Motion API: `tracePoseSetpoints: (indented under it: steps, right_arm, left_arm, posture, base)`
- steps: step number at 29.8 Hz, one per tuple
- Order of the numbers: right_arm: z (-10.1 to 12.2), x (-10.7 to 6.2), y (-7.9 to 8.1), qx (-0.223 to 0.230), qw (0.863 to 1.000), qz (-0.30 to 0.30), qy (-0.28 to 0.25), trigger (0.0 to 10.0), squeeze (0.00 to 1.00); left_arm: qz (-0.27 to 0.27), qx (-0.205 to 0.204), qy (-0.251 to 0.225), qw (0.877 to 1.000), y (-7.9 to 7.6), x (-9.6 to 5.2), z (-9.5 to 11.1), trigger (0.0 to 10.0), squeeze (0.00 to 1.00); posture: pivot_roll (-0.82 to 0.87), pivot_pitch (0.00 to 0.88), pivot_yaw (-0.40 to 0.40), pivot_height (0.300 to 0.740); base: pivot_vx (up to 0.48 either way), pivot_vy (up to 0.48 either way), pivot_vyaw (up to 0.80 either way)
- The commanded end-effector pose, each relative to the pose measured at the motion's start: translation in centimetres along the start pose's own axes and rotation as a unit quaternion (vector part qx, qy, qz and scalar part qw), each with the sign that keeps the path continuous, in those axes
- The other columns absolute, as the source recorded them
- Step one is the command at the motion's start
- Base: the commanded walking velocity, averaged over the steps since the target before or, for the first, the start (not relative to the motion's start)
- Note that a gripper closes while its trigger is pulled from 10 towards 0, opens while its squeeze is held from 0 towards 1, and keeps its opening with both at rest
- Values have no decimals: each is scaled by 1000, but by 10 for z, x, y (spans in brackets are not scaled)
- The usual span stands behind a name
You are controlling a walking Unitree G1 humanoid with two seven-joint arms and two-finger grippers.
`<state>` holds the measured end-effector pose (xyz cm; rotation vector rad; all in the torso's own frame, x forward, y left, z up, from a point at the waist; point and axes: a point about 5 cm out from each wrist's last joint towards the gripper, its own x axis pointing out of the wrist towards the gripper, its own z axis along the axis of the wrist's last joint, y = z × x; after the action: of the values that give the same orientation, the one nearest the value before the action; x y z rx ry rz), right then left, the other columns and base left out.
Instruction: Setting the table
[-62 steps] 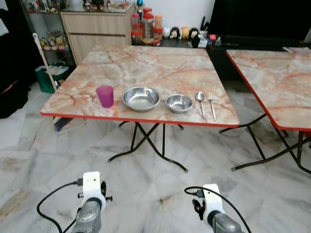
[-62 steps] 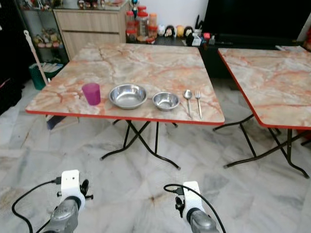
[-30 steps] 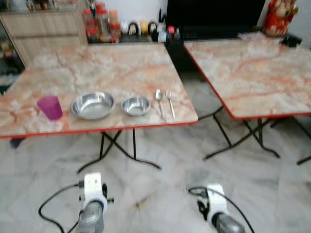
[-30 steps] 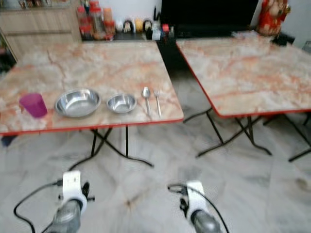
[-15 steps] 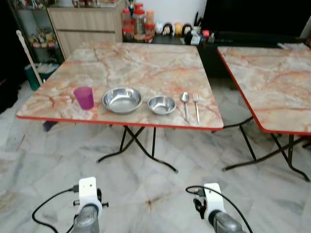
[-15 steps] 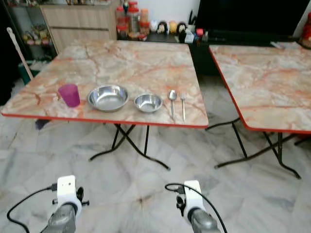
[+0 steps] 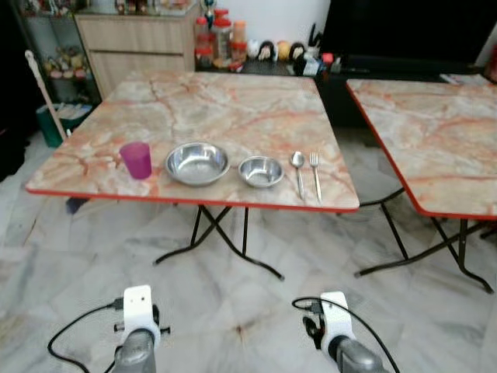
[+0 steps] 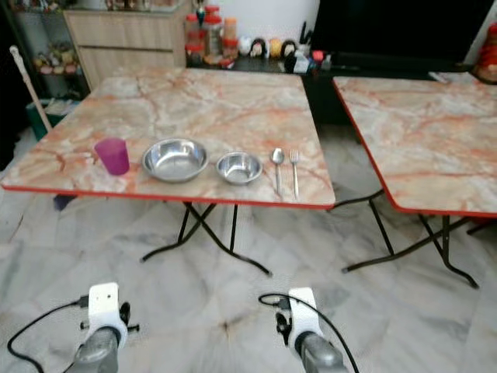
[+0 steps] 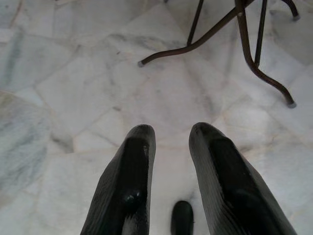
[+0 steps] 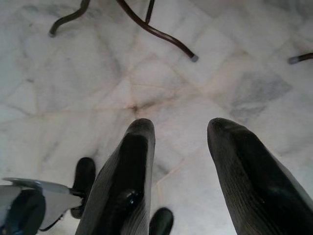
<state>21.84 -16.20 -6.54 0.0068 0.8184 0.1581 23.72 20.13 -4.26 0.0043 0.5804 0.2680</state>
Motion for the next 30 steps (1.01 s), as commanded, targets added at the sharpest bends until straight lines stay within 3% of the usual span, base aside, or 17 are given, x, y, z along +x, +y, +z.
tracePoseSetpoints:
  steps: [1,4,14,30]
  right_arm:
    - [2,0,-2,-6,1000,-5,-3,10000,0]
    - [1,0,-3,-9,1000,-7,0,10000,0]
    - [1,1,2,-8,1000,7,1,10000,0]
    - [-3,0,3,-10,1000,5,11,10000,0]
  left_arm:
    - [3,2,-3,1000,0,1,3,10000,0]
    - [3,1,-3,1000,0,1,3,10000,0]
    - [4,6,-10,1000,-1,2,5,10000,0]
    - [15,23,-11,1000,2,2,5,10000,0]
  posture:
    - [67,0,-62,732]
    - [66,0,-62,732]
    - [67,0,-61,732]
    - [71,0,-58,732]
  base:
    - [285,0,800]
    - [295,0,800]
    - [322,0,131]
    - [323,0,0]
